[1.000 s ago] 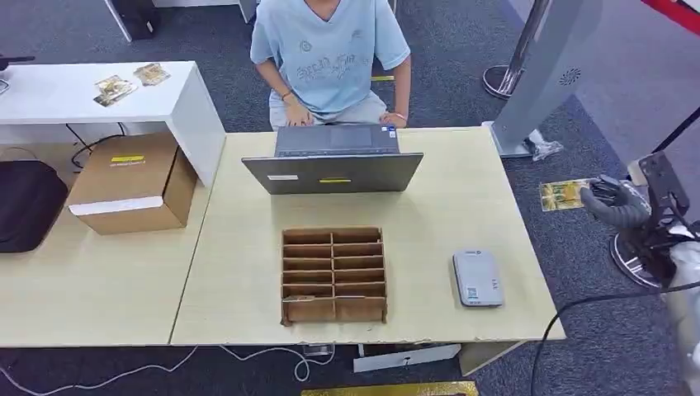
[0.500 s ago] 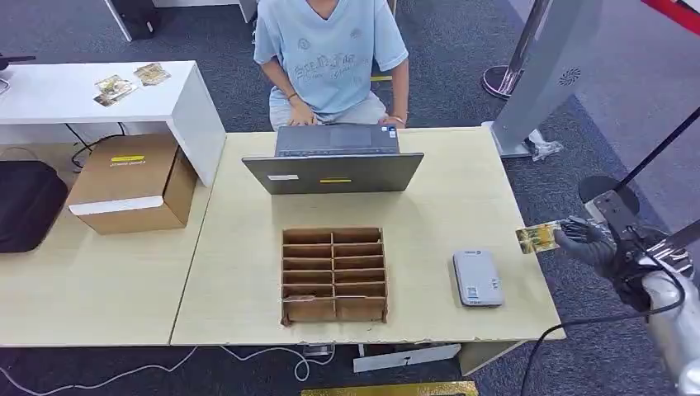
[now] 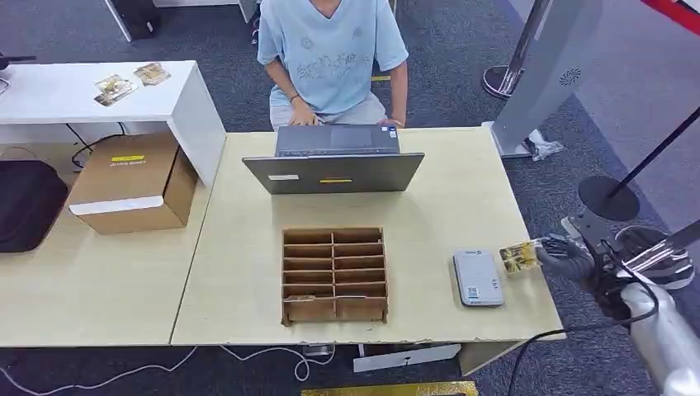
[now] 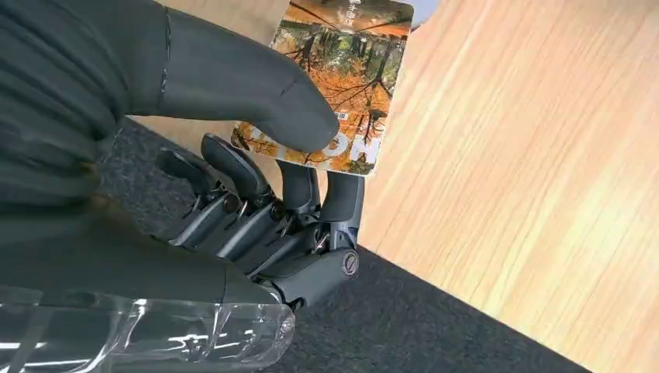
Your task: Pass the card to the sensor for recognition and then transmit it.
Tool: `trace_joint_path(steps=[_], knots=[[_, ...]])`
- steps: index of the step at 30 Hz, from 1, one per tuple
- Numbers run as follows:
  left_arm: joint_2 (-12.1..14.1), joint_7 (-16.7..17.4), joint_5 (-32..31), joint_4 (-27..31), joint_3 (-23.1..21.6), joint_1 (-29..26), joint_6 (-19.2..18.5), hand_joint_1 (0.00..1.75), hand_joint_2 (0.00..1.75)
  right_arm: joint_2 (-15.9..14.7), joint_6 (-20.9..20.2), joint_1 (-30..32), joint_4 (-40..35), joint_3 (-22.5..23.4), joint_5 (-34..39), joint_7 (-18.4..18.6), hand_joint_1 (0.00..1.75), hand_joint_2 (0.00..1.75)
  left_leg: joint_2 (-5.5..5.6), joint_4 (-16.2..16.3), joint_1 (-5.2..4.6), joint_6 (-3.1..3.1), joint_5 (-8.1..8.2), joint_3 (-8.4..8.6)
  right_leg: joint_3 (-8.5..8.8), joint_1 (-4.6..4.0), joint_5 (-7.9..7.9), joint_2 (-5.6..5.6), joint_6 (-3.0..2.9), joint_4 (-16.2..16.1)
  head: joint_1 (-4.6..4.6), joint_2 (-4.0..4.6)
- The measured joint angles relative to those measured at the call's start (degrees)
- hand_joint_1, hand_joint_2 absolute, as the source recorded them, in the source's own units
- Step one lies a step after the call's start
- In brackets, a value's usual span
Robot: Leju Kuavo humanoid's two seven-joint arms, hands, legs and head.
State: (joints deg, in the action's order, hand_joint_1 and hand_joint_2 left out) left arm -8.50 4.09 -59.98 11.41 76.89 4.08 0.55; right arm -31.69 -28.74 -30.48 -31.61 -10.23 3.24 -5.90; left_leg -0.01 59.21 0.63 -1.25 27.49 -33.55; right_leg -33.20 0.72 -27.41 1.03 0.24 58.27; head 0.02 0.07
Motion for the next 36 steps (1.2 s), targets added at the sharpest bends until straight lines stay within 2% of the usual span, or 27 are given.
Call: trace_joint_path(steps=[22, 31, 36], knots=[[0.37, 0.0, -1.09, 0.0, -0.02, -0.01, -0.2, 0.0, 1.75, 0.0, 1.29, 2.92, -1.05, -1.79, 0.57, 1.36, 1.75, 1.75, -0.02, 0.0, 0.0, 0.0, 0.0, 0.01, 0.0, 0.0, 0.0, -0.04, 0.0, 0.0, 0.02, 0.0], [0.41, 0.0, -1.25, 0.0, -0.02, -0.01, -0.17, 0.0, 1.75, 0.28, 8.83, 3.05, -2.58, -1.88, 0.59, 1.79, 1.75, 1.75, -0.02, 0.0, 0.0, 0.0, 0.0, 0.01, 0.0, 0.0, 0.0, -0.03, 0.0, 0.0, 0.02, 0.0], [0.42, 0.0, -1.53, 0.0, -0.02, -0.01, -0.18, 0.0, 1.75, 0.28, 10.29, 2.95, -3.08, -0.92, 1.31, 2.14, 1.75, 1.75, -0.01, 0.0, 0.0, 0.0, 0.0, 0.0, 0.0, 0.0, 0.0, -0.01, 0.0, 0.0, 0.0, 0.0]])
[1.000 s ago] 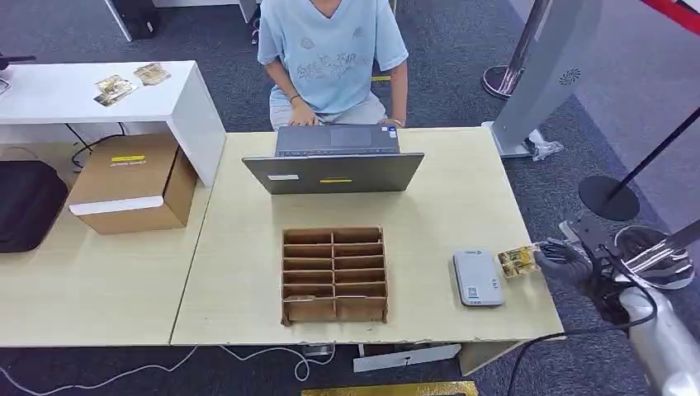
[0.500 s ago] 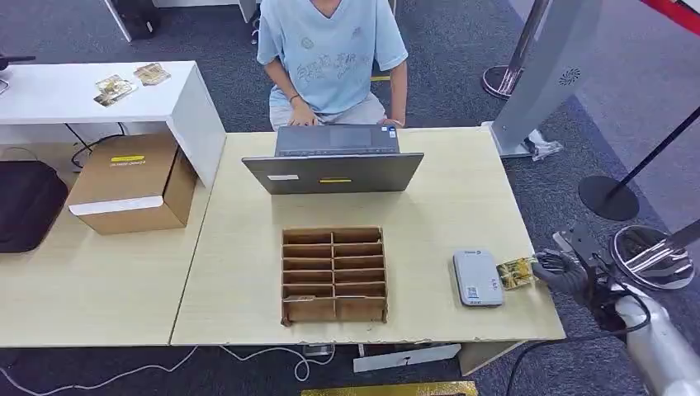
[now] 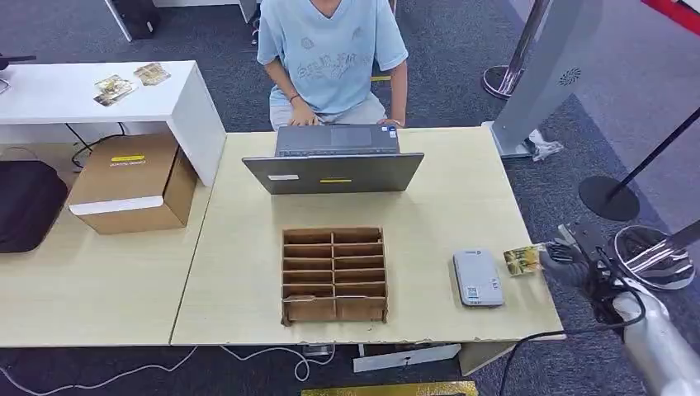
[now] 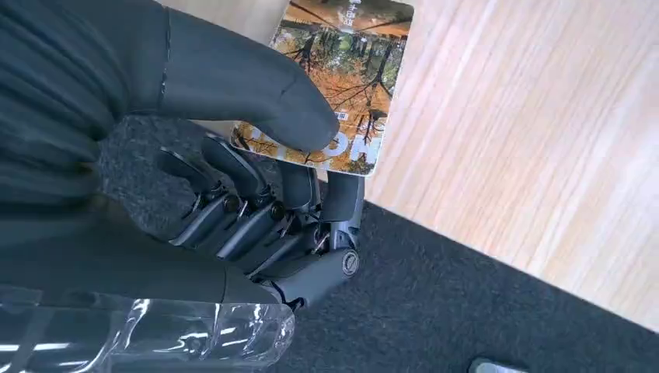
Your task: Pass the card to the sensor for recognition and then transmit it.
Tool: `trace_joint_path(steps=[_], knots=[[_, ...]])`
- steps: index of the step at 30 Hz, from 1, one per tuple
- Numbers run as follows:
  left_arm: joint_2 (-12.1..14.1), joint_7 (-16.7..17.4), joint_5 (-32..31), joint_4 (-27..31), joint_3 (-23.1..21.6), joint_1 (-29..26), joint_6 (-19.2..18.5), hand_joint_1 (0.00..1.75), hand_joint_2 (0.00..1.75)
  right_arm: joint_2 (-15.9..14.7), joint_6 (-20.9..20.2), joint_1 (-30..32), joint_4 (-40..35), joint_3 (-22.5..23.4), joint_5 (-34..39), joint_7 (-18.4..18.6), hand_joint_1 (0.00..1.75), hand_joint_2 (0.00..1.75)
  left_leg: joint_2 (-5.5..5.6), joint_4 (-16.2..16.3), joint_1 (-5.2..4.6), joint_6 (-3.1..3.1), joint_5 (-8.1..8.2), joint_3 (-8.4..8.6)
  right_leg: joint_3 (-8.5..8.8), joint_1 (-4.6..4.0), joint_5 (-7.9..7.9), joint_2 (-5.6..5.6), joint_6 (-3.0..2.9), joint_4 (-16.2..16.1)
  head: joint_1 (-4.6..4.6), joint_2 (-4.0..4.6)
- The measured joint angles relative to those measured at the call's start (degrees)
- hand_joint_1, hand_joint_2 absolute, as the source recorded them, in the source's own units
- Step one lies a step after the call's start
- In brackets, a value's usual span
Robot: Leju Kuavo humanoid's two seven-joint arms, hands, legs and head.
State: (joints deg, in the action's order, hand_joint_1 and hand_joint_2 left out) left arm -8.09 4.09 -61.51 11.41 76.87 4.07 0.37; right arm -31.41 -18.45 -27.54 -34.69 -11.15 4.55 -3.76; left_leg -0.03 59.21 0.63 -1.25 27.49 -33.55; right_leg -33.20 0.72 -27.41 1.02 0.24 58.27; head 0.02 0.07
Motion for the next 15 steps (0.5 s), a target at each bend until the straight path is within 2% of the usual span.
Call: trace_joint_path(steps=[5, 15], knots=[[0.02, 0.0, -0.07, 0.0, 0.0, 0.0, 0.0, 0.0, 1.75, -0.02, -0.88, -0.27, -0.37, 1.44, 1.49, -0.02, 1.75, 1.75, 0.0, 0.0, 0.0, 0.0, 0.0, 0.01, 0.0, 0.0, 0.0, -0.01, 0.0, 0.0, 0.0, 0.0], [0.07, 0.0, -0.48, 0.0, 0.0, 0.0, 0.0, 0.0, 1.75, 0.04, -8.3, -0.38, -2.62, 2.36, 7.75, 0.04, 1.75, 1.75, 0.0, 0.0, 0.0, 0.0, 0.0, 0.0, 0.0, 0.0, 0.0, -0.01, 0.0, 0.0, 0.02, 0.0]])
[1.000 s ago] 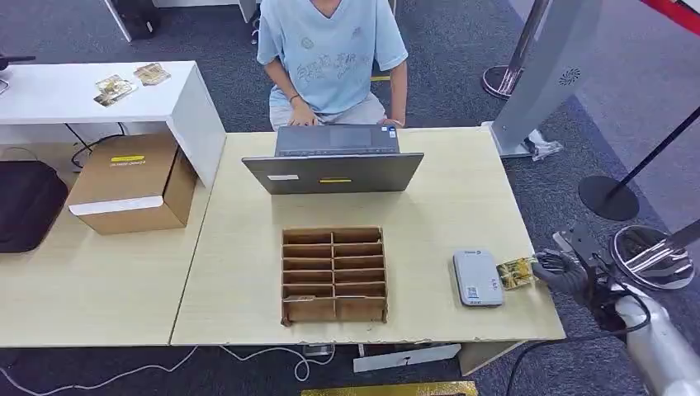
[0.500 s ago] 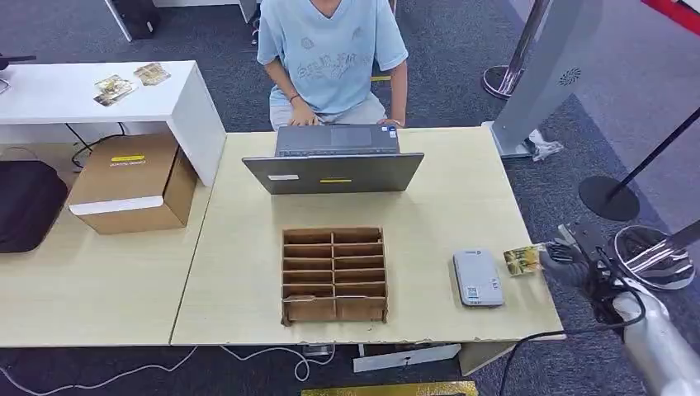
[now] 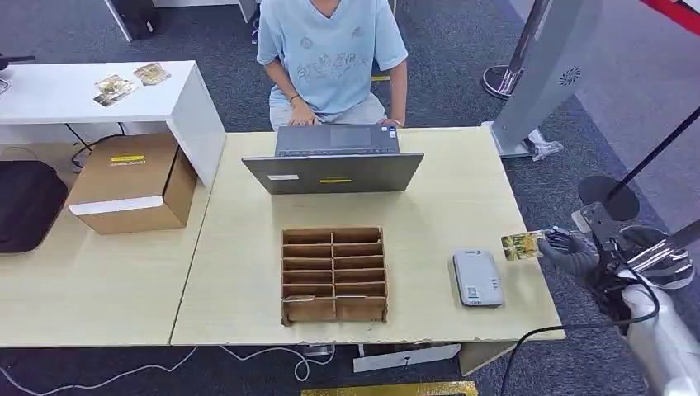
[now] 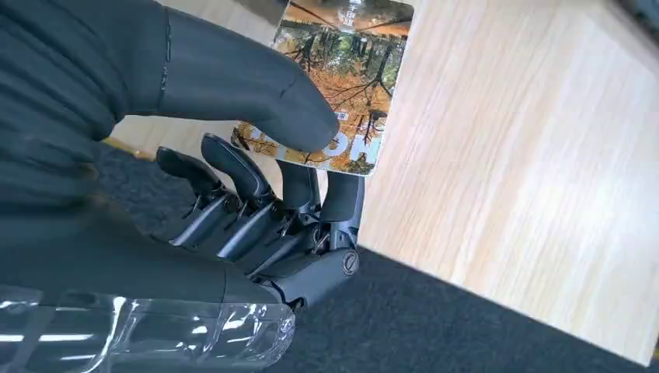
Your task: Pass the card to the sensor for recognition and then transmit it.
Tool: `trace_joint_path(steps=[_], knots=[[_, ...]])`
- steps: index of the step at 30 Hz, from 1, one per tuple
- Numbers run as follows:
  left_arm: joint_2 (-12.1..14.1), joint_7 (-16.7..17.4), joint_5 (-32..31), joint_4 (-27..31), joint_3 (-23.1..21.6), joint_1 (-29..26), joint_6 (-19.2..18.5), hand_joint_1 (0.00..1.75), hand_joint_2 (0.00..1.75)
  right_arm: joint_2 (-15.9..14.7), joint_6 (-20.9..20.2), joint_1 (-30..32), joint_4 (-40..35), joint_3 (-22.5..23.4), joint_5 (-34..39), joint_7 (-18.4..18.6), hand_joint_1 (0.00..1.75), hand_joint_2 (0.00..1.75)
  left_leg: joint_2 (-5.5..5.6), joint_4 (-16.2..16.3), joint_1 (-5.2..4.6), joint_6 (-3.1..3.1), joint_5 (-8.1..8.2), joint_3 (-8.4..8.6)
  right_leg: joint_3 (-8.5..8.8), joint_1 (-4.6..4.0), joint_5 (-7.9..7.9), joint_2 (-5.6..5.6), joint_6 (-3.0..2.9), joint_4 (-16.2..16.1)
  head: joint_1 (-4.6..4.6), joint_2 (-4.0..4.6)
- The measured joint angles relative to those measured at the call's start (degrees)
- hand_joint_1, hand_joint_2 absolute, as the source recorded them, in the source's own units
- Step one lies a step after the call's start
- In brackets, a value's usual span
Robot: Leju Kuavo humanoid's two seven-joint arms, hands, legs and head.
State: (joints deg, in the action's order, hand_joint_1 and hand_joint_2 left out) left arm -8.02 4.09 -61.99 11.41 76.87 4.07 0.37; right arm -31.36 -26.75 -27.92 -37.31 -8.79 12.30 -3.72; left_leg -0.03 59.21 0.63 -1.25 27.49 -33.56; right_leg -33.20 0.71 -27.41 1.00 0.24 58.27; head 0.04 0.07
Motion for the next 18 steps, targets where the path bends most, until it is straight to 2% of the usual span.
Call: trace_joint_path(steps=[9, 18], knots=[[0.02, 0.0, -0.09, 0.0, 0.0, 0.01, 0.0, 0.0, 1.75, 0.13, -7.64, -0.99, -0.9, -0.66, 6.78, 1.77, 1.75, 1.75, 0.0, 0.0, 0.0, 0.0, 0.0, 0.0, 0.0, 0.0, 0.0, 0.02, 0.0, 0.0, -0.02, 0.0], [0.02, 0.0, -0.5, 0.0, 0.0, 0.01, -0.2, 0.0, 1.75, -1.88, -8.31, -0.89, -5.2, -3.82, 10.96, 4.31, 1.75, 1.75, -0.01, 0.0, 0.0, 0.0, 0.0, 0.0, -0.01, 0.01, 0.0, -0.01, 0.0, 0.0, -0.02, 0.0]])
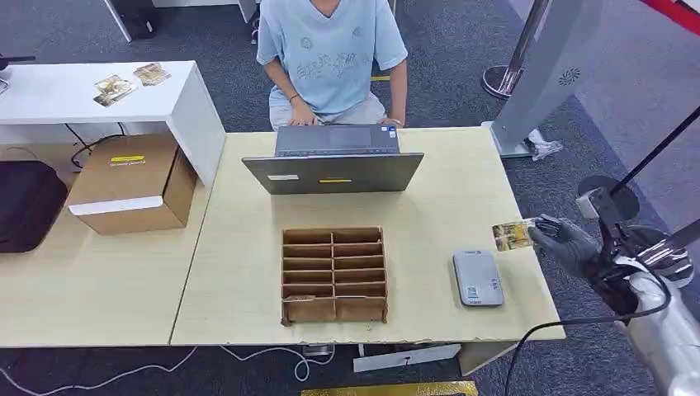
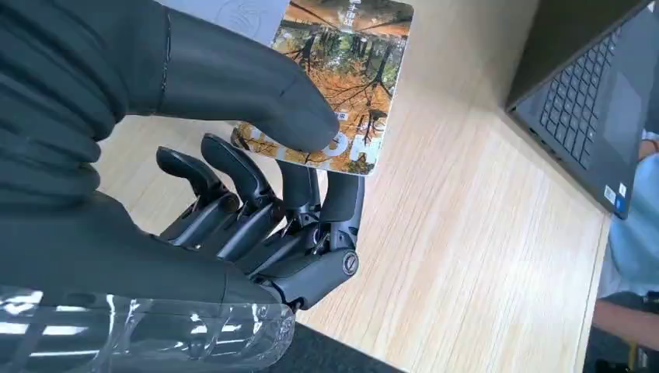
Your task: Pass the card to the sensor for recognition and then transmit it.
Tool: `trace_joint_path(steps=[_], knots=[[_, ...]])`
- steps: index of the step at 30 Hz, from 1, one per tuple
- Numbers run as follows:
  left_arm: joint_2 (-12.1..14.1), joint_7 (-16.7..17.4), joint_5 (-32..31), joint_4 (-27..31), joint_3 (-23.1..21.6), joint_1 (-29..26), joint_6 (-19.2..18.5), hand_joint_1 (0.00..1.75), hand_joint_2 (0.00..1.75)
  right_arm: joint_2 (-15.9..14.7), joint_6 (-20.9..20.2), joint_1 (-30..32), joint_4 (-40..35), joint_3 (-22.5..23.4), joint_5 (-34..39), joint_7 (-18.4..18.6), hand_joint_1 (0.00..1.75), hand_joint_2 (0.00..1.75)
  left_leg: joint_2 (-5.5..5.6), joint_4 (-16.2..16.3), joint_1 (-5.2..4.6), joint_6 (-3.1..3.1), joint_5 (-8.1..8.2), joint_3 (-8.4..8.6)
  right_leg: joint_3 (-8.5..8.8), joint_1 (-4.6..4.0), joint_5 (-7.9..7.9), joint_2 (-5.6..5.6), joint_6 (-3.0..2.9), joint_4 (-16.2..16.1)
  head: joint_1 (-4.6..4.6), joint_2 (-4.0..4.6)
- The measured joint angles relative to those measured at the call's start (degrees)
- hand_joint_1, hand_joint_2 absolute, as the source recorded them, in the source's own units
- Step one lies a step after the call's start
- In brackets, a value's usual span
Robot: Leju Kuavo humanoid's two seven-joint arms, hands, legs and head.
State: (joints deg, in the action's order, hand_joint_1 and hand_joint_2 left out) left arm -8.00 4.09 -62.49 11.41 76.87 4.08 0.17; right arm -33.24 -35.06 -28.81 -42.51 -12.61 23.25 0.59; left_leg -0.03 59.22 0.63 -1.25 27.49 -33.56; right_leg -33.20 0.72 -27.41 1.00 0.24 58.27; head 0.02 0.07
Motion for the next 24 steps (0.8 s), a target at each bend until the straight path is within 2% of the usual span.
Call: trace_joint_path(steps=[13, 24], knots=[[-0.02, -0.17, -0.48, 0.0, -0.02, 0.03, -0.17, 0.0, 1.75, -0.04, 3.3, -0.89, 0.7, -8.75, -2.36, -2.6, 1.75, 1.75, 0.01, 0.0, 0.0, 0.0, 0.0, -0.02, 0.0, -0.01, 0.0, 0.02, 0.0, 0.01, 0.02, 0.0], [-0.02, -0.17, -0.72, 0.0, 0.0, 0.04, -0.15, 0.0, 1.75, 1.7, 5.07, -2.48, 3.36, -12.31, -4.17, -3.21, 1.75, 1.75, 0.0, 0.0, 0.0, 0.0, 0.0, -0.01, 0.0, -0.01, 0.0, 0.02, 0.0, 0.01, 0.02, 0.0]])
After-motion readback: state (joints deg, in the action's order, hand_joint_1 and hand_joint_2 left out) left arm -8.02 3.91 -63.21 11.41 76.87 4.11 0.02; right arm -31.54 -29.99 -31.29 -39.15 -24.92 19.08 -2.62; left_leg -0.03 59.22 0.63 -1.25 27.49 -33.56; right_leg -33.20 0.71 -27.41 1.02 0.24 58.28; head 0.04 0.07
